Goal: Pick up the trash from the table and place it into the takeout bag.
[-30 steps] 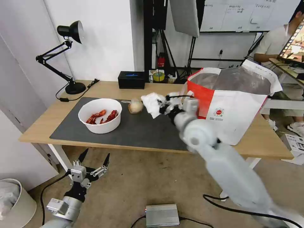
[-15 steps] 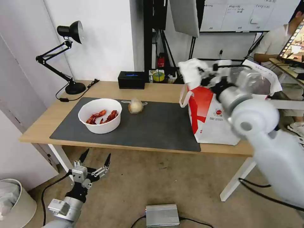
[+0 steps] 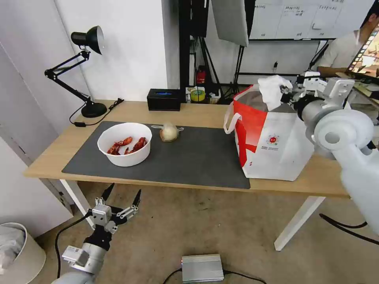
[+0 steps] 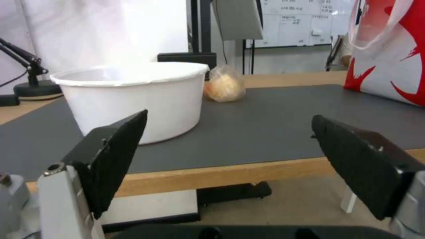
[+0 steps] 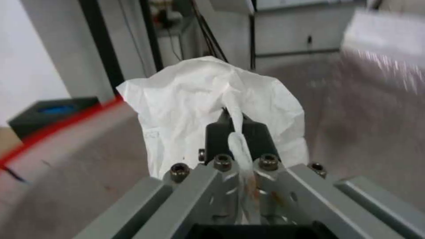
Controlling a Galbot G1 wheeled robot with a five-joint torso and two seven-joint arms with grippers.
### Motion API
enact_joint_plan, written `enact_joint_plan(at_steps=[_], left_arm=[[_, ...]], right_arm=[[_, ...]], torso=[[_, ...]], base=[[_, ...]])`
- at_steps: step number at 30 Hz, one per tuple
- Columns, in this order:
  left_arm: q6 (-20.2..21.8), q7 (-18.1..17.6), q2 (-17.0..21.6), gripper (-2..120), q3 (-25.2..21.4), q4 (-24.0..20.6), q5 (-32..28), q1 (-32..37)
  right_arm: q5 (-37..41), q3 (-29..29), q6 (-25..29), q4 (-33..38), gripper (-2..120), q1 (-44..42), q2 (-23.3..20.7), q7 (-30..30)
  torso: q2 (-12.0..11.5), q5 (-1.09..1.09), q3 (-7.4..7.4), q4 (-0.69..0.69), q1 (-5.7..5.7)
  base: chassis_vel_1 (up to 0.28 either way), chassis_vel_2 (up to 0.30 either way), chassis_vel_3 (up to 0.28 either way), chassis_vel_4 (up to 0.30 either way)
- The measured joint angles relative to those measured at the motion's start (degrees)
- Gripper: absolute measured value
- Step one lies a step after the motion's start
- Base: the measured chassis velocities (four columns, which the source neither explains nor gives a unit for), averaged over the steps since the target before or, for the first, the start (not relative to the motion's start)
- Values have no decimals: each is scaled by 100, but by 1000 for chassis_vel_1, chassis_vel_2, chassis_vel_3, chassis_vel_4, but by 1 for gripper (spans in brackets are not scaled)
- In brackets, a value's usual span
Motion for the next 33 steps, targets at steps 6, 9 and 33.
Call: enact_joint_plan(at_steps=[6, 9, 33], left_arm=[[0, 3, 26, 100, 8, -13, -16, -12], [1, 4, 21, 100, 7, -20, -17, 8], [37, 2, -49, 100, 12, -35, 2, 11]], right_arm=[[495, -14, -268, -59, 0, 50, 32, 557], [965, -23, -468, 1, 6, 129, 31, 1061], [1538, -48, -387, 94, 88, 334, -54, 1224]], torso=[[0, -2, 0, 0, 0], [0, -2, 0, 0, 0], [0, -1, 0, 0, 0]], base=[[0, 0, 0, 0], [0, 0, 0, 0], [0, 0, 0, 0]])
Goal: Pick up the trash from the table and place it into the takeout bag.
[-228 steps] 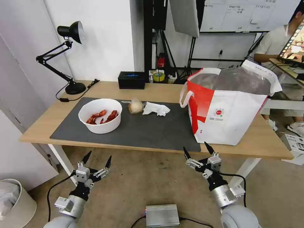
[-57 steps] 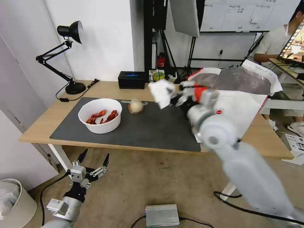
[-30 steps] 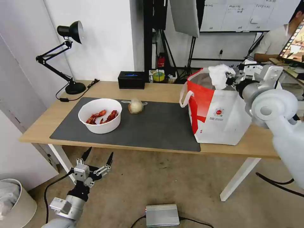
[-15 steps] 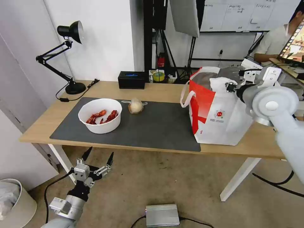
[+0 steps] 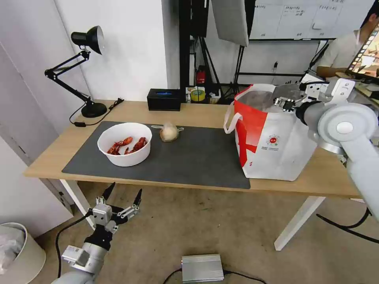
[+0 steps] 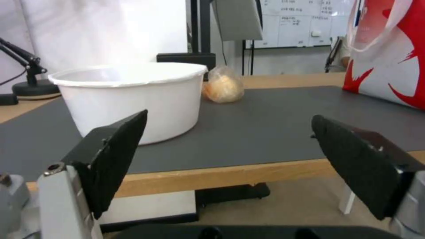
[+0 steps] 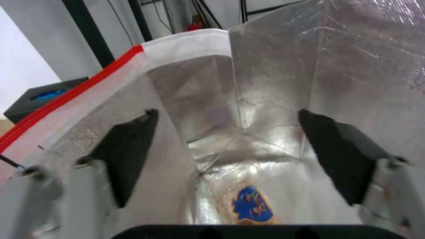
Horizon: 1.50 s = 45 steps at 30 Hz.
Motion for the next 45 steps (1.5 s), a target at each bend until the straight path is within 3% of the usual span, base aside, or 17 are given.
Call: enact_joint_plan(at_steps=[3, 8, 12, 13, 15, 16, 19, 23, 28, 31, 32, 35, 38, 45], left_arm=[[2, -2, -22, 100, 1, 1, 9, 16], [3, -6, -29, 100, -6, -5, 18, 39], [12, -16, -48, 100, -89, -100, 19, 99], [12, -16, -48, 100, -89, -100, 19, 99], [14, -20, -88, 100, -111, -137, 20, 132], [14, -20, -88, 100, -111, -137, 20, 132], [14, -20, -140, 100, -138, -167, 37, 172], [-1, -20, -169, 100, -210, -186, 29, 180], [-27, -19, -168, 100, -247, -160, -47, 130], [-198, 30, -158, 100, -244, -8, -194, 54], [-198, 30, -158, 100, -244, -8, -194, 54], [-238, 55, -118, 100, -223, 113, -282, -37], [-240, 59, -57, 100, -208, 156, -349, -89], [-240, 69, 69, 100, -177, 272, -503, -167]], right_arm=[[-70, -14, 52, 3, 99, 1, 15, -126], [-218, -23, 204, 29, 100, -2, 24, -521], [-502, -30, 1111, 470, 100, -66, 3, -2144], [-502, -30, 1111, 470, 100, -66, 3, -2144], [-769, -109, 1605, 751, 100, -148, 2, -2968], [-769, -109, 1605, 751, 100, -148, 2, -2968], [-1350, -235, 1933, 1189, 100, -532, -20, -3755], [-2005, -333, 2208, 1484, 100, -1182, -45, -4086], [-2888, -348, 2750, 1566, 100, -2023, 61, -4143], [-4272, -327, 3507, 1574, 100, -3074, 350, -4134], [-4272, -327, 3507, 1574, 100, -3074, 350, -4134], [-5314, -338, 4192, 1501, 100, -4250, 755, -4090], [-5947, -392, 4556, 1368, 100, -4797, 993, -4008], [-6633, -495, 4956, 984, 100, -5337, 1263, -3543]], torso=[[0, 0, 0, 0, 0], [0, 0, 0, 0, 0], [0, -1, 0, 0, 0], [0, -1, 0, 0, 0], [0, -2, 0, 1, 0], [0, -2, 0, 1, 0], [0, -1, 0, 1, 0], [0, -1, -1, 0, 0], [0, 0, 0, 0, 0], [0, 0, 0, 0, 0], [0, 0, 0, 0, 0], [0, 0, -1, -1, -1], [1, 0, -1, -2, -1], [1, -1, 0, 0, -1]], base=[[0, 0, 0, 0], [0, 0, 0, 0], [0, 0, 0, 0], [0, 0, 0, 0], [0, 0, 0, 0], [0, 0, 0, 0], [0, 0, 0, 0], [0, 0, 0, 0], [0, 0, 0, 0], [0, 0, 0, 0], [0, 0, 0, 0], [0, 0, 0, 0], [0, 0, 0, 0], [0, 0, 0, 0]])
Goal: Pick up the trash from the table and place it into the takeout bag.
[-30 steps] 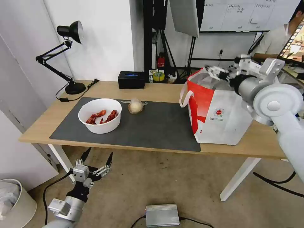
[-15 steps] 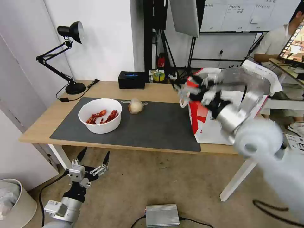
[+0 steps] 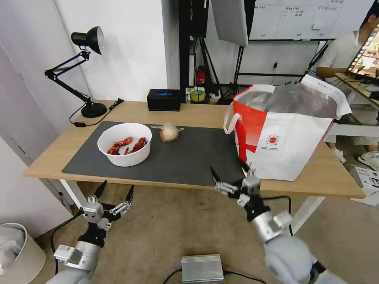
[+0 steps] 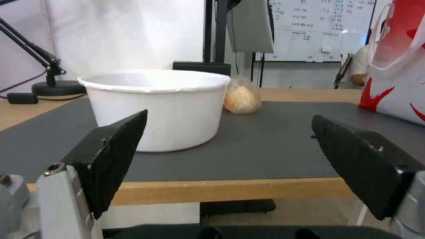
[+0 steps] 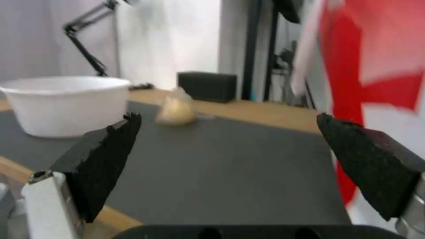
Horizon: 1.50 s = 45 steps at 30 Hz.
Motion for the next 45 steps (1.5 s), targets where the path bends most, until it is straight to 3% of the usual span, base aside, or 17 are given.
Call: enact_joint_plan(at_steps=[16, 37, 45], left_arm=[[44, 26, 246, 100, 169, 373, -174, -256], [188, 151, 300, 100, 82, 425, -138, -186], [194, 177, 251, 100, -5, 311, -104, -38]], right_arm=[[425, -182, 18, -426, 100, -116, 130, 609], [473, -316, -29, -401, 100, -160, 264, 906], [1734, -875, -222, -579, 100, 1223, 184, 168]], torso=[[0, 0, 0, 0, 1], [0, 1, 0, 0, 0], [-1, 2, 1, 1, 1]], base=[[0, 0, 0, 0], [0, 0, 0, 0], [0, 0, 0, 0]])
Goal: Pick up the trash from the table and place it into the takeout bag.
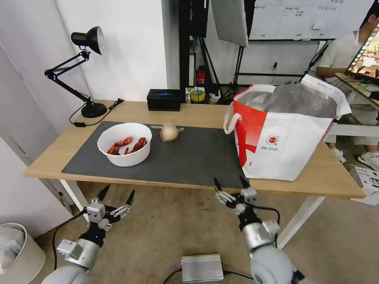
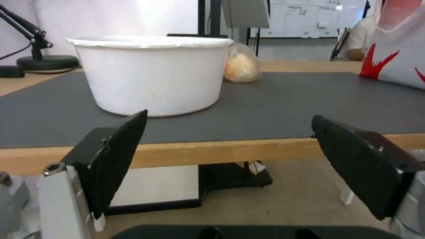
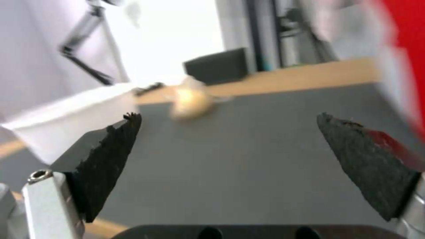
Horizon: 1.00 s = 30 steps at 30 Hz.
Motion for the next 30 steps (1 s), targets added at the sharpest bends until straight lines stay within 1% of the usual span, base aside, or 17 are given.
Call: enact_joint_plan(at_steps=[3, 4, 6, 7, 8, 10, 11, 12, 14, 15, 18, 19, 22, 23, 26, 27, 30], left_arm=[[-91, 11, -182, 100, -46, -182, 203, 248], [-91, 11, -182, 100, -46, -182, 203, 248], [-119, 8, -294, 100, -38, -267, 335, 305], [-86, 10, -324, 100, -12, -286, 373, 286], [-86, 10, -324, 100, -12, -286, 373, 286], [-24, -3, -315, 100, 3, -251, 380, 215], [-14, -9, -289, 100, -11, -207, 350, 192], [-14, -9, -289, 100, -11, -207, 350, 192], [-4, -25, -286, 100, -38, -172, 303, 147], [-4, -25, -286, 100, -38, -172, 303, 147], [-3, -35, -324, 100, -97, -154, 294, 163], [-3, -35, -324, 100, -97, -154, 294, 163], [-20, -34, -320, 100, -128, -61, 261, 139], [-20, -34, -320, 100, -128, -61, 261, 139], [-64, -35, -315, 100, -121, 64, 249, 117], [-64, -35, -315, 100, -121, 64, 249, 117], [-81, -32, -343, 100, -86, 89, 250, 83]], right_arm=[[386, -352, -259, -242, 100, 997, -86, -308], [386, -352, -259, -242, 100, 997, -86, -308], [640, -631, -390, -559, 100, 1651, -80, -364], [776, -788, -437, -790, 100, 1982, -31, -389], [776, -788, -437, -790, 100, 1982, -31, -389], [988, -1172, -545, -1404, 100, 2826, 226, -431], [1048, -1356, -579, -1794, 100, 3285, 424, -449], [1048, -1356, -579, -1794, 100, 3285, 424, -449], [1134, -1605, -639, -2526, 100, 3969, 754, -567], [1134, -1605, -639, -2526, 100, 3969, 754, -567], [1276, -1788, -811, -3415, 100, 4566, 1134, -778], [1276, -1788, -811, -3415, 100, 4566, 1134, -778], [1369, -1881, -904, -4489, 100, 5032, 1600, -1142], [1369, -1881, -904, -4489, 100, 5032, 1600, -1142], [1379, -1868, -1146, -5157, 100, 5335, 1972, -1562], [1379, -1868, -1146, -5157, 100, 5335, 1972, -1562], [1370, -1818, -1328, -5659, 100, 5577, 2308, -1738]], torso=[[0, 0, 1, 0, 0], [0, 0, 1, 0, 0], [0, -1, 0, 1, -1], [0, 0, 0, -2, -1], [0, 0, 0, -2, -1], [-1, -1, 0, -2, 0], [-1, 0, 1, 0, 1], [-1, 0, 1, 0, 1], [0, -2, 1, 2, 1], [0, -2, 1, 2, 1], [0, -2, 0, 0, 0], [0, -2, 0, 0, 0], [-1, -2, 1, -1, 1], [-1, -2, 1, -1, 1], [-1, -1, 0, 0, 0], [-1, -1, 0, 0, 0], [0, -2, 0, -1, 0]], base=[[0, 0, 0, 0], [0, 0, 0, 0], [0, 0, 0, 0], [0, 0, 0, 0], [0, 0, 0, 0], [0, 0, 0, 0], [0, 0, 0, 0], [0, 0, 0, 0], [0, 0, 0, 0], [0, 0, 0, 0], [0, 0, 0, 0], [0, 0, 0, 0], [0, 0, 0, 0], [0, 0, 0, 0], [0, 0, 0, 0], [0, 0, 0, 0], [0, 0, 0, 0]])
